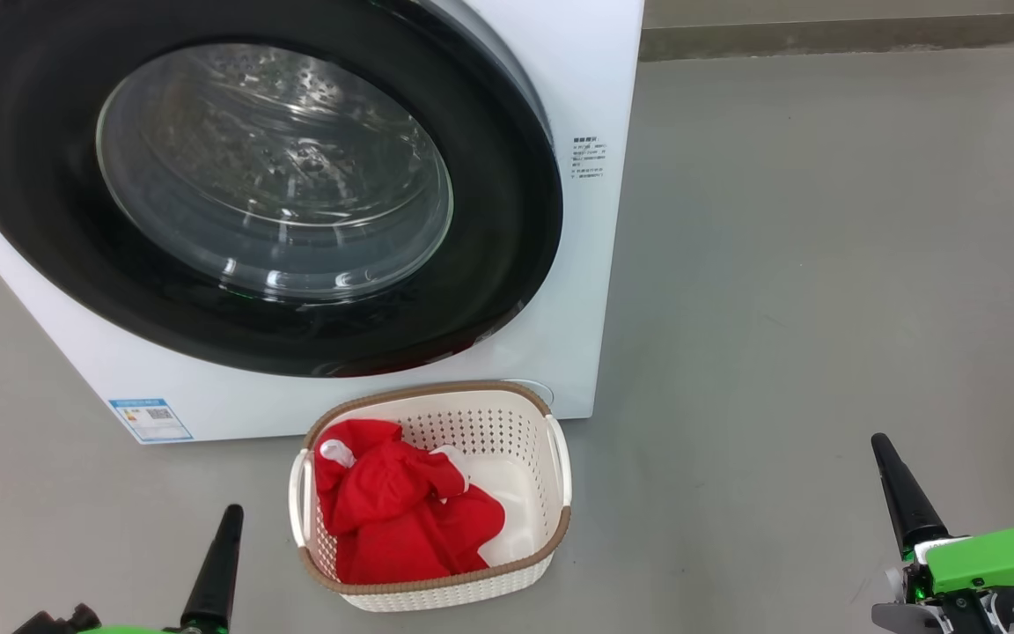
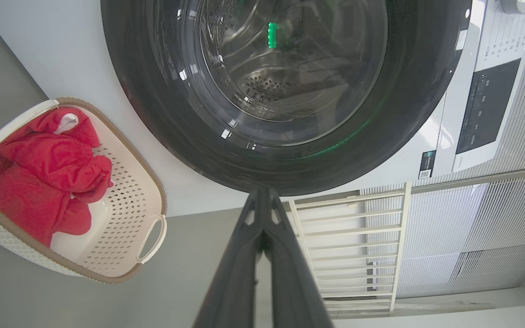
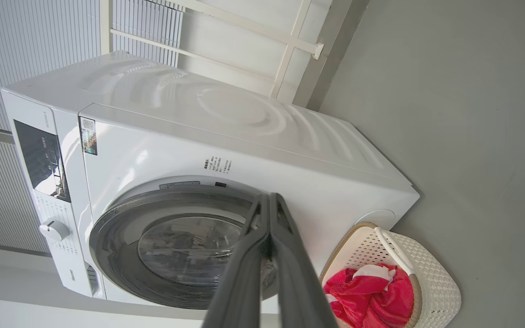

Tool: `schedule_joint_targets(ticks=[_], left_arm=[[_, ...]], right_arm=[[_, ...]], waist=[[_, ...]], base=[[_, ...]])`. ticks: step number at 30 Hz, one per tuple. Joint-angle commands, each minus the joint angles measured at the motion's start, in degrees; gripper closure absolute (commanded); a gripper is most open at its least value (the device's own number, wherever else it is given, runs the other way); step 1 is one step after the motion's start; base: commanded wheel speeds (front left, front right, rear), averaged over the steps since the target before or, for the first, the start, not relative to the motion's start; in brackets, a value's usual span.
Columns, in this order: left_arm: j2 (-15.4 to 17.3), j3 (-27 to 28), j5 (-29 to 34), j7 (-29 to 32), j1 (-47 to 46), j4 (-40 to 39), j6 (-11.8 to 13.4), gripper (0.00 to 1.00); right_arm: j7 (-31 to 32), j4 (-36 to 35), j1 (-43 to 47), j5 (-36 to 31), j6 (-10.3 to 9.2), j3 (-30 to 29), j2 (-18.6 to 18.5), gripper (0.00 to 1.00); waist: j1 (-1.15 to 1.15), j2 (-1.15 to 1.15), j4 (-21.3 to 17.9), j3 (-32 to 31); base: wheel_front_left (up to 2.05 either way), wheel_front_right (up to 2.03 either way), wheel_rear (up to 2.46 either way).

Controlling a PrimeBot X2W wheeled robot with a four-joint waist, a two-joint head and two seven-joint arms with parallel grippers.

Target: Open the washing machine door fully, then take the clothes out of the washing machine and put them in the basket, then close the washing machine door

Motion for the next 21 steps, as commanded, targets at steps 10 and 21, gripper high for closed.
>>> schedule_joint_targets(ticks=[10,21], left_arm=[[1.3,2.4,-7.8,2.2,-3.7,-0.8,-0.4,1.0],[1.2,2.8,-12.2,3.5,-4.3,-0.6,-0.4,1.0]], right_arm=[[2.1,-2.2,-3.6,6.4,-0.04,0.4,-0.2,1.0],[3.3,-2.5,-4.2,10.2,-0.04,0.0,0.0,1.0]], waist=[[0.0,0.0,-0.1,-0.3],[0.0,0.0,-0.2,-0.4]], base=[[0.0,0.0,0.0],[0.0,0.0,0.0]])
